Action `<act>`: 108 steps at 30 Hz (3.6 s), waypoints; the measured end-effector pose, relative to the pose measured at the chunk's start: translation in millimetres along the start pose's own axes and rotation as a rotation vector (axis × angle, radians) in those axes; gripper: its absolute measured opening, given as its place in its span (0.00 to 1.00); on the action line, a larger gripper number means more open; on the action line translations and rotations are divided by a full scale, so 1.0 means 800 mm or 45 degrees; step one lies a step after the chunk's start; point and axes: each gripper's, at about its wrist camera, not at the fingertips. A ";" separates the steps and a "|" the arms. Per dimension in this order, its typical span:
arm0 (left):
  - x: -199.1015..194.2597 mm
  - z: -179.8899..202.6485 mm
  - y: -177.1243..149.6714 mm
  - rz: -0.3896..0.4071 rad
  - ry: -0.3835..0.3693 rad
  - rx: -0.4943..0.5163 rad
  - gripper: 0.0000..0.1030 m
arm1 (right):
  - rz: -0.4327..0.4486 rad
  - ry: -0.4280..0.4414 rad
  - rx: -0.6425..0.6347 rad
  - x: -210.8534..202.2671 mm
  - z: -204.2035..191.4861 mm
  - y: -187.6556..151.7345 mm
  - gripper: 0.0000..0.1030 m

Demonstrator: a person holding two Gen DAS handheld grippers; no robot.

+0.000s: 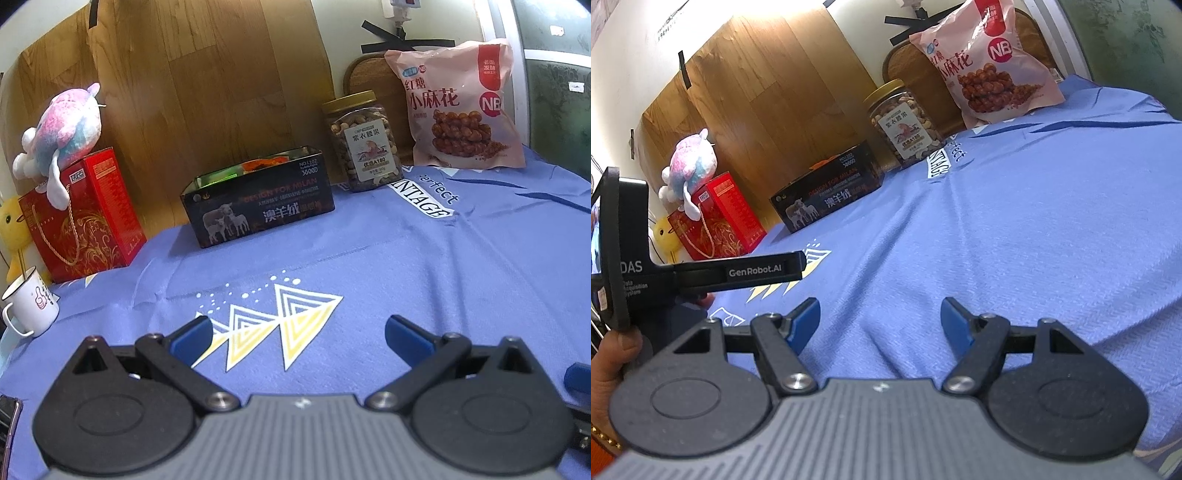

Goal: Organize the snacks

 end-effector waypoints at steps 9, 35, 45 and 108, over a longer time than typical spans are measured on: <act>0.004 -0.023 -0.006 -0.006 0.053 -0.035 1.00 | -0.001 0.017 0.003 0.009 -0.003 0.000 0.69; 0.008 -0.061 -0.009 -0.033 0.037 -0.042 1.00 | -0.025 0.031 -0.069 0.037 -0.034 0.018 0.69; 0.000 -0.052 -0.007 -0.029 0.031 -0.018 1.00 | -0.010 0.050 -0.035 0.029 -0.031 0.013 0.69; 0.027 -0.080 0.010 -0.042 0.065 -0.065 1.00 | -0.124 0.100 -0.043 0.064 -0.022 0.048 0.68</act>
Point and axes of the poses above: each gripper's, at about its wrist camera, not at the fingertips, and x roughly the way its jaws point, z to its right, y to its top, and after that the axes turned 14 degrees about y, right-handed
